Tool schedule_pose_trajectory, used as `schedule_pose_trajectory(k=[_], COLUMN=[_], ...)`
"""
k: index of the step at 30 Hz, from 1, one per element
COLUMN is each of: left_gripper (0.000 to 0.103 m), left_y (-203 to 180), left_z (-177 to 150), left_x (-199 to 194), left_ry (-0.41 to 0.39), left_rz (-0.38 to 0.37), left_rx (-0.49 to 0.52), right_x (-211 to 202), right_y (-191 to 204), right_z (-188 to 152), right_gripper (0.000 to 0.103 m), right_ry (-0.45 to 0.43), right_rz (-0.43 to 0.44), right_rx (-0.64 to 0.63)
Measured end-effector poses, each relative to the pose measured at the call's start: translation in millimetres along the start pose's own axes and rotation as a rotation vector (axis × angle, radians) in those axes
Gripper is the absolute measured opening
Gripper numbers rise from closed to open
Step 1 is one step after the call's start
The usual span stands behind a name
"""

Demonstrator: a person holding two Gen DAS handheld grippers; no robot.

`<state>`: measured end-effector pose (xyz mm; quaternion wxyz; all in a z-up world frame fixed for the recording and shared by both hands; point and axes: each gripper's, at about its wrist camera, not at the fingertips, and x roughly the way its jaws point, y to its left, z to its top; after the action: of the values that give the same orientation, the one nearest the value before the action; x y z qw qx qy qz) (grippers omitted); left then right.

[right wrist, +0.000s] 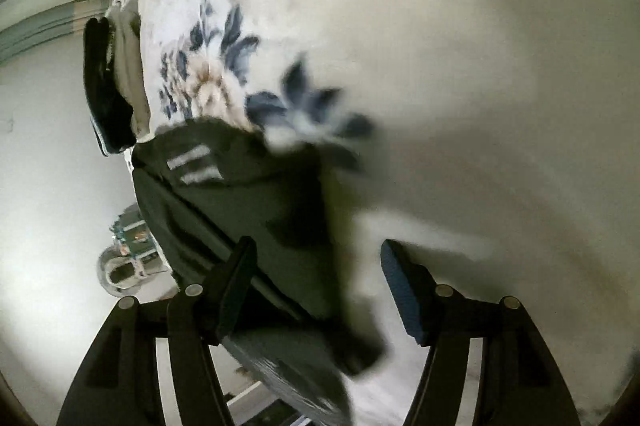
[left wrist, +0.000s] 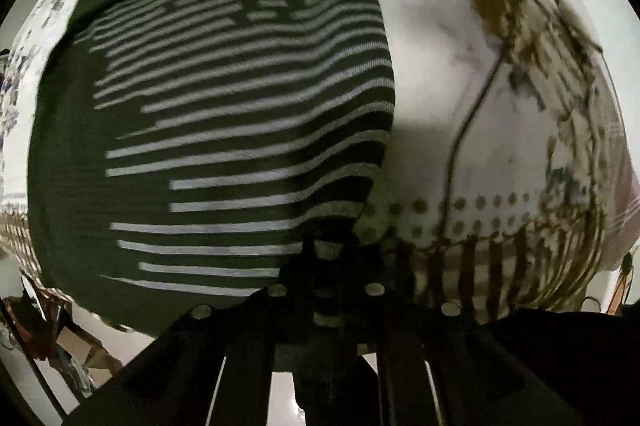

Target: Fold small clothes

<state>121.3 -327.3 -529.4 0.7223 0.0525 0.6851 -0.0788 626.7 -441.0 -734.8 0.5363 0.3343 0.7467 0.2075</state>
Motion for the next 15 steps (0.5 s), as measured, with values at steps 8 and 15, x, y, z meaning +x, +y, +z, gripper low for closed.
schedule_pose_trajectory(k=[8, 15], left_gripper=[0.006, 0.005], left_y=[70, 186], left_z=[-9, -21], left_x=[-49, -93], left_ry=[-0.061, -0.15], left_rz=[-0.054, -0.107], left_rx=[-0.176, -0.392], right_x=[-21, -18], right_y=[81, 213], right_z=[-9, -32], right_gripper=[0.01, 0.01], right_ry=[-0.107, -0.11], right_rz=[-0.108, -0.211], right_rx=[-0.016, -0.102])
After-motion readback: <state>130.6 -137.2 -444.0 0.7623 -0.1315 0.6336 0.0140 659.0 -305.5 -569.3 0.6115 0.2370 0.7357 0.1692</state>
